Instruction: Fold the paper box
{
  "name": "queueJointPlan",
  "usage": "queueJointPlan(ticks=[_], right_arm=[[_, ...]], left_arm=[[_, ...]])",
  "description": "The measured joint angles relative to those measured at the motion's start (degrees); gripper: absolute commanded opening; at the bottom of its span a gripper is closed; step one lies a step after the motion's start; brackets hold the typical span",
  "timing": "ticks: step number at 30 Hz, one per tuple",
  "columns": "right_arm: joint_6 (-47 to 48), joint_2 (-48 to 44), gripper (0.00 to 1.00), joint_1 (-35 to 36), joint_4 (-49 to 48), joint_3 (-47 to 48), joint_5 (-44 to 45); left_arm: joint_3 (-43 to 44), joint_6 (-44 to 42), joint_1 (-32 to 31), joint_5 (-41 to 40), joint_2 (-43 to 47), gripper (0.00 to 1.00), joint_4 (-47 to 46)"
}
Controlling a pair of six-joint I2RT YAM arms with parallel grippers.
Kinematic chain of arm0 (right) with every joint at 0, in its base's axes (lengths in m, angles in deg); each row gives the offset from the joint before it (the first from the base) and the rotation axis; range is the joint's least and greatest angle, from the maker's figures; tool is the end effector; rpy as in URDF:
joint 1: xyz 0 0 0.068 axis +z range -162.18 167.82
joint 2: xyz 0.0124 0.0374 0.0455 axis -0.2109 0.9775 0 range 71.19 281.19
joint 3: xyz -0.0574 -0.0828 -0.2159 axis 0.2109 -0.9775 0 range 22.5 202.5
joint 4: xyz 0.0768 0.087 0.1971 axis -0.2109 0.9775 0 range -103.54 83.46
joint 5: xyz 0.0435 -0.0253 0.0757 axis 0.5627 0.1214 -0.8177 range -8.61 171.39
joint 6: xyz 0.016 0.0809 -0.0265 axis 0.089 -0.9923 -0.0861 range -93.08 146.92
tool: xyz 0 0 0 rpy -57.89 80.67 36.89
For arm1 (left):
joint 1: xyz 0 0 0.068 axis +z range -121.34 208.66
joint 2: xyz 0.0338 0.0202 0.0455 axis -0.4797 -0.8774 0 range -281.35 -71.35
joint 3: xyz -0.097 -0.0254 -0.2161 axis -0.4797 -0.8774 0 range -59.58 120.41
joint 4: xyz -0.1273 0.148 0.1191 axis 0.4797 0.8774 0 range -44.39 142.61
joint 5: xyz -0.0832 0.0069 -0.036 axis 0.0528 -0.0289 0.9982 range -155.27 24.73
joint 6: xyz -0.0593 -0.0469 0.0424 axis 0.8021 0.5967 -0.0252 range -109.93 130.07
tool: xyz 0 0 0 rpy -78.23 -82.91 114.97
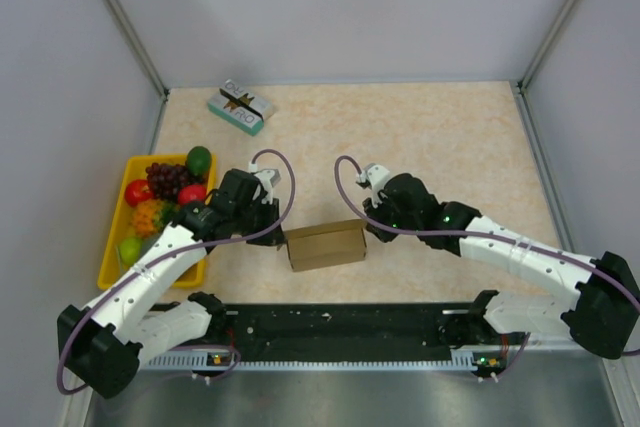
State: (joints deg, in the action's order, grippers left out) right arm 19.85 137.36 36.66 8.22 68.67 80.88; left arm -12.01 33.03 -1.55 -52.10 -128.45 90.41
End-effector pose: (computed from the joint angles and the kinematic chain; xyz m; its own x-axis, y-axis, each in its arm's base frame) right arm 0.1691 0.1945 0.2065 -0.5282 -0.4172 -0.7395 -0.6975 0.7099 0.0977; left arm 0.1636 -0.1154 0.2087 -0.8822 0.0744 -0.4649 0.2833 0.8726 -0.3980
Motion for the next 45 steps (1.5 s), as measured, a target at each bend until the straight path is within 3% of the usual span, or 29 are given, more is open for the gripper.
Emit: queueJointPlan(ticks=[3, 13, 25, 45], right_arm=[[-1.1, 0.0, 0.0, 0.0, -0.1, 0.0, -0.7], [-9.9, -0.2, 0.0, 1.1, 0.0, 0.0, 0.2], [-22.9, -0.7, 0.0, 6.3, -1.7, -1.7, 11.1], [-24.7, -1.7, 0.0, 12.6, -7.3, -6.4, 23.1]], left_arm=[[0.0, 0.4, -0.1, 0.5, 0.0, 0.14, -0.1], [-1.2, 4.3, -0.5, 1.9, 0.5, 0.0, -1.7], [-3.8, 8.9, -1.4, 0.4, 3.3, 0.0, -4.4], [-5.2, 14.9, -6.0, -5.7, 5.2, 0.0, -5.6]])
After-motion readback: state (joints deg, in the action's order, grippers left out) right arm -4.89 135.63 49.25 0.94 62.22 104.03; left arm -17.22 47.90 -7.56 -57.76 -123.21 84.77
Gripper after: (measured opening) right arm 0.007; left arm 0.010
